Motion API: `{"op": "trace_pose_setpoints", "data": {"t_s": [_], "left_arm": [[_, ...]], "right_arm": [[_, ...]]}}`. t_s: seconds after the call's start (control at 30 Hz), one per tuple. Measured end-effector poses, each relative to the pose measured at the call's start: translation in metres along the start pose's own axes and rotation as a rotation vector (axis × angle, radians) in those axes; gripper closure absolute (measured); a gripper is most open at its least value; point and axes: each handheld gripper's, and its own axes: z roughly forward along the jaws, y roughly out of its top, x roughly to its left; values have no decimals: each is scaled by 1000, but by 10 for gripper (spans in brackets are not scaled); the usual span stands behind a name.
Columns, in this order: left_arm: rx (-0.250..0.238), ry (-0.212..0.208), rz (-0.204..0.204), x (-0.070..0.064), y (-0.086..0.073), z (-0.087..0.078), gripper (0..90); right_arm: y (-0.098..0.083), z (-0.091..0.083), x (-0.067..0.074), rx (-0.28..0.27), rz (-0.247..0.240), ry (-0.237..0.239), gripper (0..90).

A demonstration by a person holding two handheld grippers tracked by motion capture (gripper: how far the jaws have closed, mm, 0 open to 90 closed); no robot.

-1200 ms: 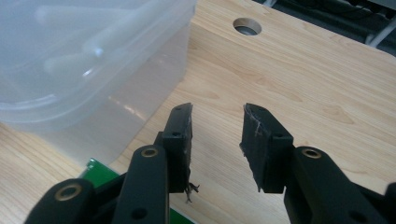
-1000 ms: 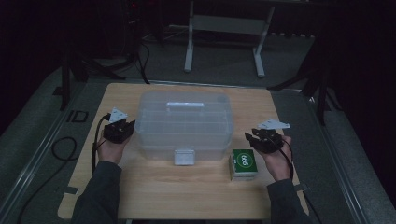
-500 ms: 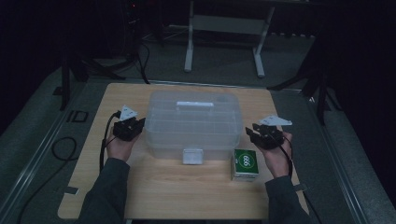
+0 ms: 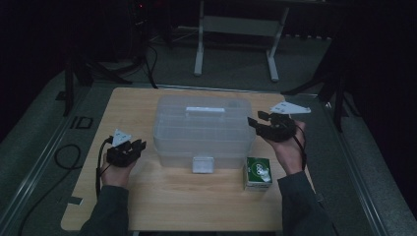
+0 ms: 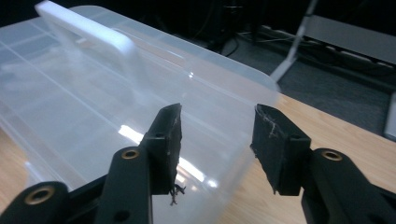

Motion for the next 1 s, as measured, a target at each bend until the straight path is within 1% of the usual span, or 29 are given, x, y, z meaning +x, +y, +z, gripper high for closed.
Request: {"op": "trace_pose_setpoints", "data": {"t_s": [0.03, 0.07, 0.1, 0.2, 0.27, 0.4, 0.5, 0.53, 0.6, 0.73, 0.77, 0.83, 0.9, 1.0], "left_arm": [[13, -2, 4, -3, -6, -4, 727], [13, -2, 4, -3, -6, -4, 726], [19, 1, 16, -6, -8, -6, 726], [14, -7, 26, -13, -13, -14, 718], [8, -16, 35, -18, -16, -19, 717], [3, -33, 53, -29, -21, -27, 716], [3, -58, 68, -36, -23, -30, 716], [2, -62, 68, -38, -24, -30, 716], [5, -70, 79, -41, -24, -29, 715], [16, -80, 87, -43, -25, -27, 714], [15, -82, 86, -43, -25, -27, 715], [15, -84, 86, -43, -25, -27, 716], [15, -85, 86, -43, -25, -26, 717], [16, -89, 86, -43, -25, -26, 717]], "right_arm": [[9, 8, 8, 5, -23, 25, 506], [9, 8, 8, 5, -23, 25, 506], [12, 11, 12, 6, -30, 28, 503], [22, 24, 25, 24, -66, 59, 498], [27, 33, 32, 45, -86, 69, 494], [35, 49, 41, 83, -102, 86, 495], [41, 61, 45, 115, -109, 101, 498], [42, 66, 47, 130, -105, 106, 508], [44, 72, 49, 142, -105, 105, 532], [45, 83, 51, 172, -96, 113, 633], [45, 86, 52, 183, -96, 107, 676], [44, 88, 51, 186, -90, 107, 702], [44, 88, 51, 187, -103, 100, 727], [43, 87, 49, 181, -120, 105, 749]]}}
